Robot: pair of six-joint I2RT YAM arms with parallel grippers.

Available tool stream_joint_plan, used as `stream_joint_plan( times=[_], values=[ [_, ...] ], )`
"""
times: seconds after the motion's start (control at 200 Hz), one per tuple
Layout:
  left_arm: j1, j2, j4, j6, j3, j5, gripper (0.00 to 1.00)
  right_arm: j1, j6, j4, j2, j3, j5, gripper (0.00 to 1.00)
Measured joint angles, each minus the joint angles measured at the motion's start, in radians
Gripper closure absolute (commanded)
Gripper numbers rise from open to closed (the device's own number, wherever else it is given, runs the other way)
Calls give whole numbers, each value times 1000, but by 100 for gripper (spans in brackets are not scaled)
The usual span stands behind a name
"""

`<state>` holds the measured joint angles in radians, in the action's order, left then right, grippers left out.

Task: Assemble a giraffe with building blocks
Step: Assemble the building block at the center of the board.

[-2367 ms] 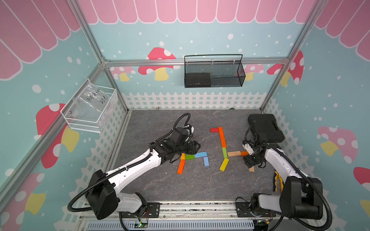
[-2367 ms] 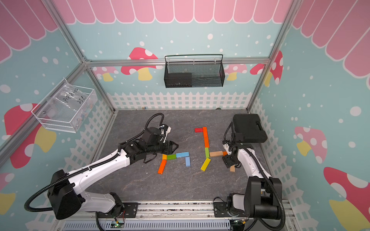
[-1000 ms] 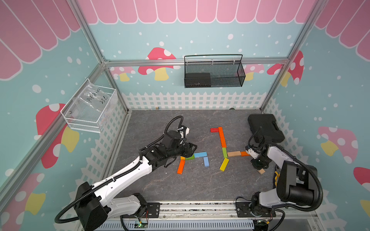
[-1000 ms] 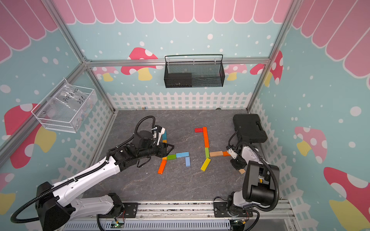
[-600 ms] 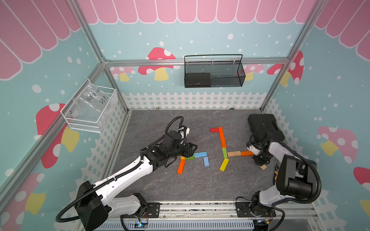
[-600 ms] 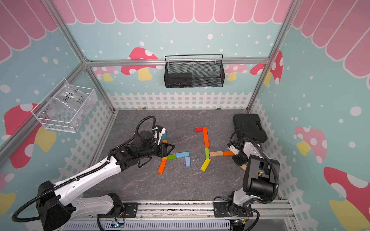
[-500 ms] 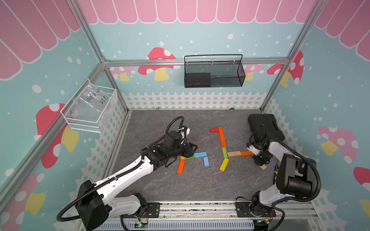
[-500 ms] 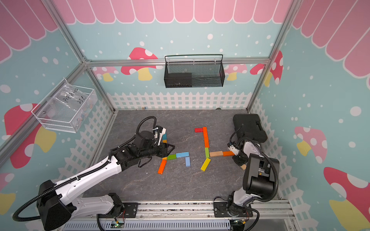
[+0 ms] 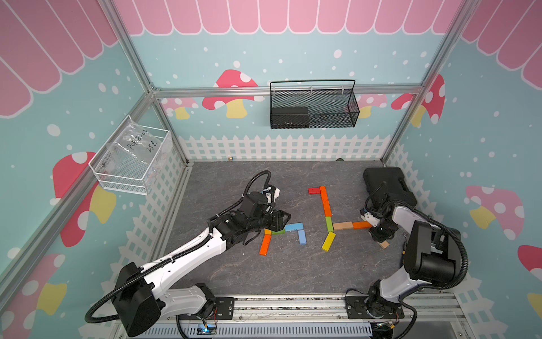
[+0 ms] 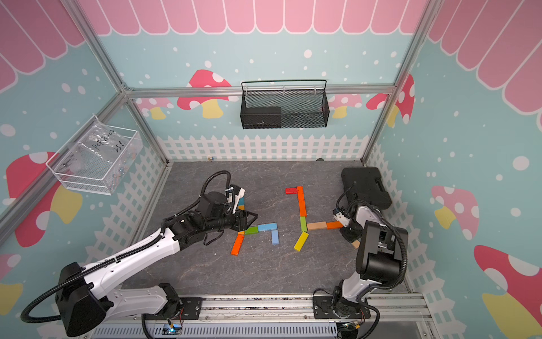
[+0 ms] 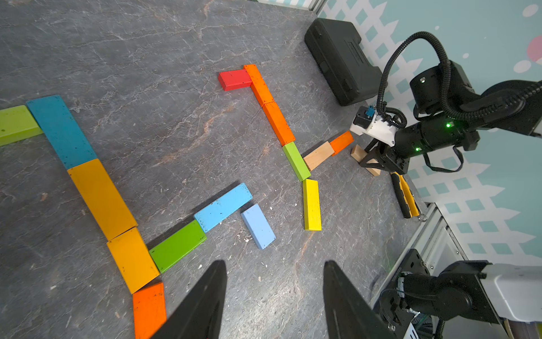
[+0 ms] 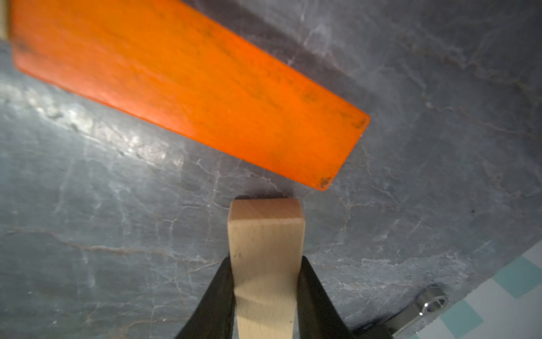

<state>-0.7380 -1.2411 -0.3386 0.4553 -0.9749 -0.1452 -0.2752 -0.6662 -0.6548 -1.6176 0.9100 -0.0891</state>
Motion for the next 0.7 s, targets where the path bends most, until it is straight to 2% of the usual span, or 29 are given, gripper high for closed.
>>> stream_joint_plan(
  times=[0.701],
  values=[
    [0,-1,0,-3,0,-2,44,0,13,9,-7,14,0,62]
  ],
)
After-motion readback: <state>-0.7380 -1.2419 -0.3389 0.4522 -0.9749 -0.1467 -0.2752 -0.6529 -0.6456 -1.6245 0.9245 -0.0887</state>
